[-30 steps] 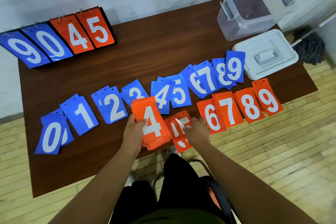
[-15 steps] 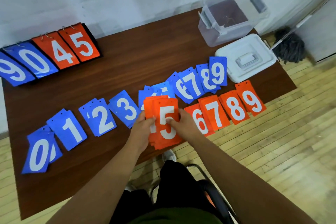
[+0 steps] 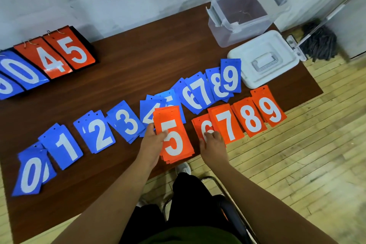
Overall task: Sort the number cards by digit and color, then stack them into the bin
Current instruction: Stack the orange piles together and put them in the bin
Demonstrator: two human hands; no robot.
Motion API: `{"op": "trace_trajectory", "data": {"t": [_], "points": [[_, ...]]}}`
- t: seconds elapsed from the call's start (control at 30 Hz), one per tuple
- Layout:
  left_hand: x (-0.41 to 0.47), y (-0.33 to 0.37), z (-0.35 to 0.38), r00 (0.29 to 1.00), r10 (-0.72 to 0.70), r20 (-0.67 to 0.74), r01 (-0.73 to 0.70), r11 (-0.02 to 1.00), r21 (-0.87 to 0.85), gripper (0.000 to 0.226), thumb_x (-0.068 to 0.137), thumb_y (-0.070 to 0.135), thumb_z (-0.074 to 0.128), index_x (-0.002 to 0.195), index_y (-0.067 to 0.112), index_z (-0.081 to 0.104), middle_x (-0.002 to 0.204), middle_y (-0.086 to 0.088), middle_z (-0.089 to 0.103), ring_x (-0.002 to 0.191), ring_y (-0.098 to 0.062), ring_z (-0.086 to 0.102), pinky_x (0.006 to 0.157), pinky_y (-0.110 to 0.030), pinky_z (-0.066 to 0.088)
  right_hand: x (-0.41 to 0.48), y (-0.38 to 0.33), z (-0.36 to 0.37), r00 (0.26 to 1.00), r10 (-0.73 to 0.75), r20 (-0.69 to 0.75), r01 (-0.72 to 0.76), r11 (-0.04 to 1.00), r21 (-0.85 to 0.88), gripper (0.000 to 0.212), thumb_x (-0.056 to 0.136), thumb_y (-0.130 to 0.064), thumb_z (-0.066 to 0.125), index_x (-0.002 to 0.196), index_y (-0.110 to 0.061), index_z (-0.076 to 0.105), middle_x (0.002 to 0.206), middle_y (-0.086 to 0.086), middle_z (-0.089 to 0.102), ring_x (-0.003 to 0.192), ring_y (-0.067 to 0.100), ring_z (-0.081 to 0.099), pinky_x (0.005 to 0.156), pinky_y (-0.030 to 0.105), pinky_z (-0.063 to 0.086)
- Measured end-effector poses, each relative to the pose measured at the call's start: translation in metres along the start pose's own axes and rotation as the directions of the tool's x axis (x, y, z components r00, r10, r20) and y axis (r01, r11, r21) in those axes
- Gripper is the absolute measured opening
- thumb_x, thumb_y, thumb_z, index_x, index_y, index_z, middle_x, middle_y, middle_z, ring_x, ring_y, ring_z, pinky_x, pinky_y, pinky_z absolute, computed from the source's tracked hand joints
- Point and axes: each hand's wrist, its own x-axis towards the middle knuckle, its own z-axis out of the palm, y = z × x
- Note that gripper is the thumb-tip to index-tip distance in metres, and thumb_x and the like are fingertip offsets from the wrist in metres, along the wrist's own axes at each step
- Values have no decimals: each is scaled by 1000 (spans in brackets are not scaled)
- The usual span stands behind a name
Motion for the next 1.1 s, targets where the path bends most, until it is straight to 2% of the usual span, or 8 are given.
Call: {"op": "trace_trajectory", "data": {"t": [0.27, 0.4, 0.53, 0.67, 0.8, 0.9, 1.0, 1.1], "points": [[4, -1, 0, 994, -25, -106, 17, 997, -78, 42, 93, 26, 65, 133, 27, 51, 119, 0, 67, 102, -25, 67, 86, -51, 57, -10, -12, 28, 971, -229, 65, 238, 952, -192, 53, 94, -37, 52, 140, -12, 41, 131, 11, 46, 124, 31, 44, 107, 43, 40], [5, 3, -8, 988, -38, -151, 16, 990, -142, 38, 92, 25, 66, 127, 26, 52, 112, 1, 68, 98, -24, 68, 85, -50, 57, 5, -14, 19, 995, -50, -86, 34, 984, -175, 64, 87, -48, 63, 137, -18, 38, 133, 11, 42, 127, 31, 42, 108, 42, 37], [7, 3, -15, 988, -41, -147, 21, 990, -139, 33, 92, 25, 66, 121, 28, 53, 109, 2, 68, 96, -23, 68, 83, -48, 58, 20, -17, 12, 998, 53, -46, -60, 982, -178, 89, 77, -54, 72, 142, -13, 27, 137, 16, 39, 129, 35, 38, 110, 45, 34], [6, -1, -18, 987, -27, -161, 8, 993, -120, 32, 92, 25, 66, 120, 28, 52, 106, 4, 67, 93, -21, 67, 77, -44, 59, 22, -24, 8, 989, 147, 19, -145, 985, -93, 72, 80, -45, 72, 134, -14, 35, 135, 14, 45, 127, 34, 41, 107, 44, 36], [9, 0, -21, 978, -66, -198, 35, 987, -156, 35, 91, 25, 68, 123, 27, 52, 106, 3, 66, 93, -22, 67, 76, -44, 59, 33, -12, -6, 982, 185, 39, -188, 936, 298, 43, 88, -30, 65, 125, -11, 52, 127, 9, 53, 120, 31, 51, 100, 46, 48], [12, 8, -18, 972, -65, -224, 32, 988, -150, 34, 92, 23, 66, 123, 26, 50, 101, 5, 64, 89, -20, 66, 71, -39, 57, 38, -13, -39, 966, 231, 118, -248, 695, 675, 45, 89, -27, 67, 130, -14, 54, 116, -1, 60, 107, 22, 60, 90, 39, 51], [15, 17, -6, 975, -12, -222, -4, 997, -72, 37, 94, 22, 63, 128, 25, 48, 110, 1, 62, 90, -21, 64, 74, -41, 57, 40, -18, -66, 974, 118, 193, -226, 539, 812, 46, 88, -32, 70, 130, -21, 55, 119, -6, 64, 106, 19, 62, 94, 43, 53], [13, 26, 11, 992, 53, -111, -56, 998, -29, 39, 95, 19, 60, 132, 24, 48, 119, -2, 64, 98, -25, 66, 83, -45, 57, 41, -25, -75, 971, 11, 238, -206, 538, 818, 42, 88, -34, 68, 128, -26, 56, 121, -4, 66, 110, 21, 64, 96, 50, 52]]}}
